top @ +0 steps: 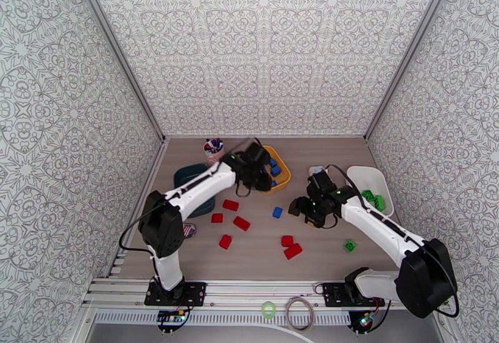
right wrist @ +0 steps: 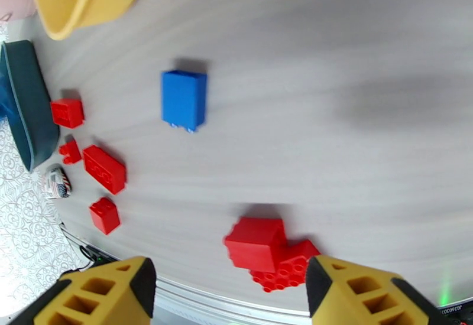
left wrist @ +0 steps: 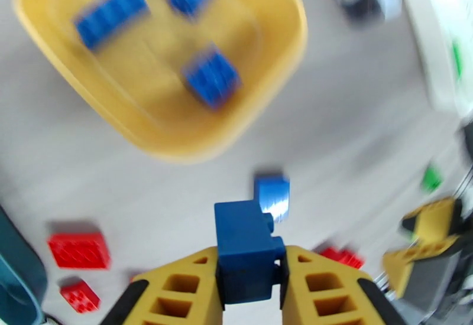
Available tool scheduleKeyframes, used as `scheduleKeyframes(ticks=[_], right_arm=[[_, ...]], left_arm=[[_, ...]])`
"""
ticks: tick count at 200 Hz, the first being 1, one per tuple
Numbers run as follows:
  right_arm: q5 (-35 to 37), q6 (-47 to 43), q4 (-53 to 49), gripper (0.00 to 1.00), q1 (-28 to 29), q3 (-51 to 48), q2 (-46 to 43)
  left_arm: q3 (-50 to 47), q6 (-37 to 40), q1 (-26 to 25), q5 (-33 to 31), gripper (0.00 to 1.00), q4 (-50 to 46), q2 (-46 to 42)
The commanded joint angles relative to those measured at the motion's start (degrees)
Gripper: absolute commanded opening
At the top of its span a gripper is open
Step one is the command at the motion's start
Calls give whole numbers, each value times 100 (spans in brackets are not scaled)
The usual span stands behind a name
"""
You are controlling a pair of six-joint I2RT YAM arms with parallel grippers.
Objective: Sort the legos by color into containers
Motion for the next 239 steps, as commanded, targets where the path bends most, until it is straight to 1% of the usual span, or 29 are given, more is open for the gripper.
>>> scheduleKeyframes(ticks=[1, 13, 18, 34, 51, 61, 72, 77, 80, 105, 117, 137, 162, 184, 209, 219, 232, 235, 239], right_arm=[[-20, -76, -52, 71, -33, 314, 124], [-7, -60, -50, 71, -30, 376, 166], [-2, -55, -50, 71, -29, 390, 183], [22, -38, -60, 71, -27, 456, 229], [55, -4, -81, 72, -27, 477, 216], [68, 26, -85, 72, -29, 462, 182], [81, 46, -81, 72, -32, 406, 135], [86, 49, -89, 72, -26, 387, 112], [86, 50, -94, 72, -22, 364, 100], [136, 62, -141, 72, 27, 221, 3], [167, 99, -132, 72, 111, 179, -17], [254, 158, -112, 71, 320, 149, 24], [437, 228, -47, 69, 668, 211, 256], [784, 290, -105, 67, 1023, 491, 675], [1166, 469, -275, 64, 1353, 1004, 1228], [1325, 561, -352, 63, 1442, 1232, 1473], [1474, 667, -414, 63, 1517, 1510, 1769], [1505, 696, -423, 62, 1522, 1566, 1835], [1533, 728, -436, 62, 1532, 1635, 1922]], left_arm=[[709, -244, 264, 509, 32, 155, 511], [1117, -285, 363, 609, 36, 84, 812], [1275, -303, 390, 633, 39, 39, 940], [1763, -317, 415, 646, 52, -123, 1229], [1959, -350, 376, 529, 68, -213, 1261], [1915, -389, 355, 421, 71, -224, 1166], [1759, -454, 345, 278, 71, -224, 1004], [1651, -481, 326, 263, 71, -224, 892], [1577, -496, 317, 81, 71, -231, 837], [791, -600, 141, -632, 72, -341, 124], [324, -715, -34, -1021, 74, -444, -254], [-723, -1041, -391, -1568, 77, -502, -1009], [-1896, -1649, -822, -2023, 82, -573, -1890], [-2641, -2127, -1028, -2230, 85, -721, -2530], [-3109, -2411, -1022, -2429, 90, -901, -3168], [-3221, -2452, -936, -2491, 94, -950, -3334], [-3357, -2434, -758, -2465, 96, -901, -3473], [-3384, -2417, -718, -2440, 99, -875, -3487], [-3427, -2394, -649, -2406, 99, -840, -3509]])
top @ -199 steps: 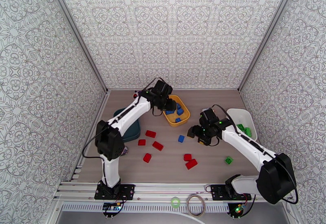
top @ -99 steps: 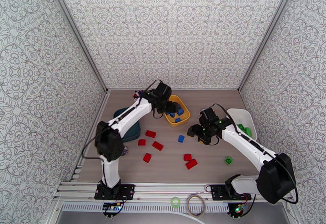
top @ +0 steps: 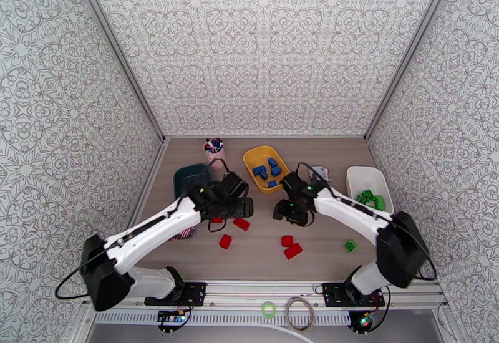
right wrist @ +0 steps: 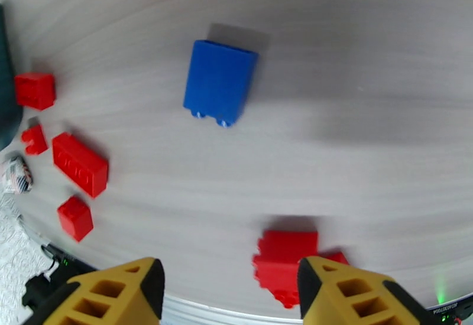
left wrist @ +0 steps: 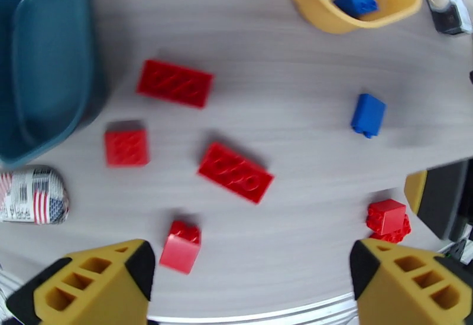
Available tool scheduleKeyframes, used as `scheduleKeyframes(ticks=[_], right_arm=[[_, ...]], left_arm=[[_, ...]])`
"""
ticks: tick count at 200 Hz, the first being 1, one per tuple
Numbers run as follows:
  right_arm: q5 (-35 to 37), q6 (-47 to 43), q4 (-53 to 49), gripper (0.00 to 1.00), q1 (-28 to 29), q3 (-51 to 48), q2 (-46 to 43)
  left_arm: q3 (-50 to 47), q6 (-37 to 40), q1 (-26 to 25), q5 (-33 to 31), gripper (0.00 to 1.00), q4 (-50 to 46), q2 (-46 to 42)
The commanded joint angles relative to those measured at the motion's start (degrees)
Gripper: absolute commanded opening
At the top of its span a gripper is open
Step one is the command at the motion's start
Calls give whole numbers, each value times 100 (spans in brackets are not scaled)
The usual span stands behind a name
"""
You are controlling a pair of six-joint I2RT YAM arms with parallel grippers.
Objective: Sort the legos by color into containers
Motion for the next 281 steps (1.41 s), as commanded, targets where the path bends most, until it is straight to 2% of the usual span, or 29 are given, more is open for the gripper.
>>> scheduleKeyframes(ticks=[1, 53, 93, 144, 234, 281], right_arm=[[536, 303, -203, 62, 116, 550, 398], [825, 492, -738, 50, 113, 1507, 1428], [1002, 809, -937, 48, 114, 1780, 1863], [902, 968, -633, 47, 114, 1614, 2112], [720, 1115, -256, 50, 123, 1463, 2353], [761, 1181, -199, 45, 120, 1312, 2339]], left_arm=[[-232, -196, 313, -216, 99, -20, -241], [-391, 354, 1251, 308, 99, 270, -277], [-595, 651, 1559, 789, 99, 576, -315], [-694, 898, 1649, 1165, 99, 782, -223], [-996, 957, 1726, 1325, 99, 815, -553], [-1144, 995, 1786, 1436, 99, 808, -659]])
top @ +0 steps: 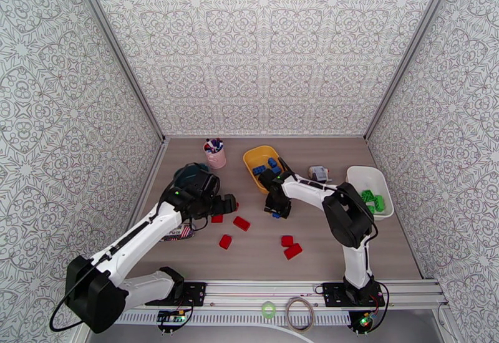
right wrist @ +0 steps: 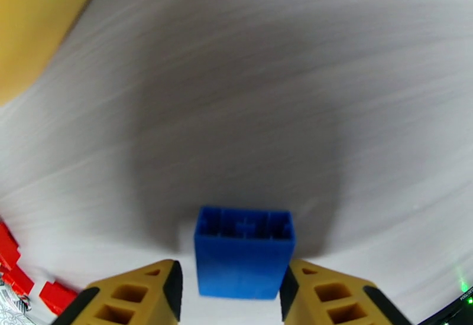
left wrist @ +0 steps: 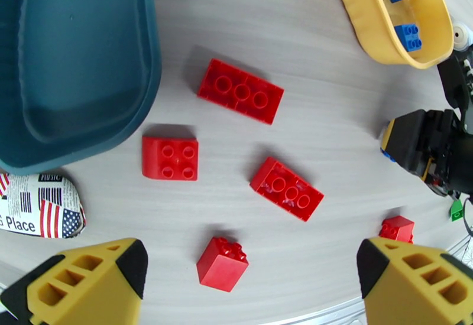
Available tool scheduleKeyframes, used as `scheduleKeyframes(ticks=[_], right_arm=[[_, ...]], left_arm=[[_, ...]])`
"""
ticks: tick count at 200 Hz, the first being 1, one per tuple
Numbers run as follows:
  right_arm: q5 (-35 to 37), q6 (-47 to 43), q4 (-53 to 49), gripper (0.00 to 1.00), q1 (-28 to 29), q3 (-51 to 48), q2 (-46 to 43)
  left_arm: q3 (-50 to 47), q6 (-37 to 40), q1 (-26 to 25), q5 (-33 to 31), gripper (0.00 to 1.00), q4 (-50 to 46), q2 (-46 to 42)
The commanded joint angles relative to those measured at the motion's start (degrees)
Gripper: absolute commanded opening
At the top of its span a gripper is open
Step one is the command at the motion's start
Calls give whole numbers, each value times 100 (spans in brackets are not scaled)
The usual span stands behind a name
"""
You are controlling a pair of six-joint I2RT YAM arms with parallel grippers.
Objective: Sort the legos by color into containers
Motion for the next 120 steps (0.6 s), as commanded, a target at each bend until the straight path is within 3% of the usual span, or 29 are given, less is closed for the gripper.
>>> scheduleKeyframes(ticks=[1, 45, 120], right_arm=[[-21, 128, 36, 44, 38, -163, 34], [170, 219, -6, 35, 40, -452, -286], [668, 107, -516, 29, 24, -718, -1653]], left_arm=[[-64, 86, 90, 191, 99, 77, -68], [-16, 164, 107, 445, 98, 326, 166], [770, 200, -269, 867, 94, 652, 1086]])
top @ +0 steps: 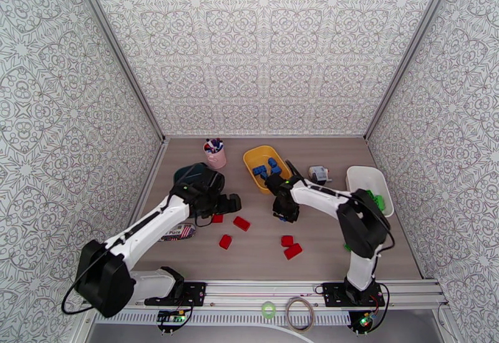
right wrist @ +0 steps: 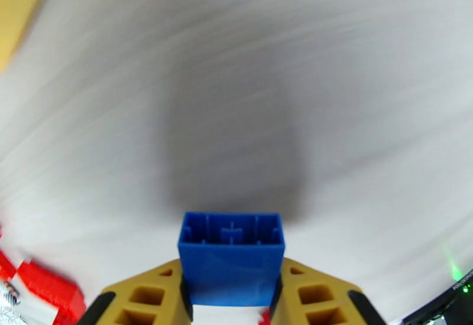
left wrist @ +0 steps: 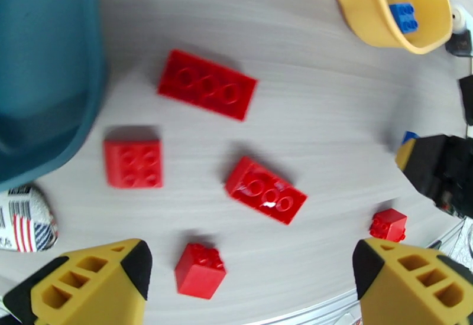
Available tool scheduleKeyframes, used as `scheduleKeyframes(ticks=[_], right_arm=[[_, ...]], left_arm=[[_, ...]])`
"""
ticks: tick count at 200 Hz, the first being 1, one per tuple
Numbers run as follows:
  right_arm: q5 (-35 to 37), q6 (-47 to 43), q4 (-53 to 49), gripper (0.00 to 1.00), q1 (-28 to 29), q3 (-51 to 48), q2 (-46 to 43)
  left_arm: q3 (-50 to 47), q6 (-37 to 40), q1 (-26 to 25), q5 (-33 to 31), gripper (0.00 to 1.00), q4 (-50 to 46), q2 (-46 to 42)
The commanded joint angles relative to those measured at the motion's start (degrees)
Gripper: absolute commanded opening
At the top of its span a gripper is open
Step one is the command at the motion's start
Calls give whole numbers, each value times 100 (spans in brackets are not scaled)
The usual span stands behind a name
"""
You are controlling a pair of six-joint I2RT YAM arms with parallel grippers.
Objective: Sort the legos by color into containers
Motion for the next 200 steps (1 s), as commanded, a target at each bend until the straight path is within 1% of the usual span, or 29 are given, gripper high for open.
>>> scheduleKeyframes(ticks=[1, 23, 42, 46, 78, 108, 118, 134, 162, 178, 200], right_arm=[[312, -87, -333, 29, 23, 94, -431], [256, -386, -451, 29, -71, 459, -502], [154, -653, -553, 28, -225, 986, -354], [123, -874, -591, 28, -264, 1120, -299], [-215, -1490, -980, 28, -630, 2424, 438], [-562, -1942, -1374, 29, -950, 3849, 1313], [-684, -2066, -1533, 31, -1046, 4368, 1650], [-821, -2250, -1841, 36, -1174, 5230, 2222], [-1064, -2437, -2303, 50, -1294, 6530, 3035], [-1214, -2520, -2387, 55, -1324, 6905, 3260], [-1339, -2646, -2400, 59, -1349, 6917, 3258]], left_arm=[[428, 86, -165, 246, 94, 322, 230], [732, -8, -288, 201, 92, 410, 524], [932, -180, -301, 38, 91, 404, 673], [967, -226, -286, -3, 91, 383, 683], [1110, -474, -235, -358, 90, 223, 640], [1187, -488, -179, -562, 90, -117, 650], [1158, -488, -159, -583, 90, -222, 632], [1055, -488, -142, -654, 90, -390, 598], [789, -528, -156, -655, 89, -623, 476], [535, -559, -198, -724, 89, -644, 340], [248, -616, -188, -748, 89, -728, 174]])
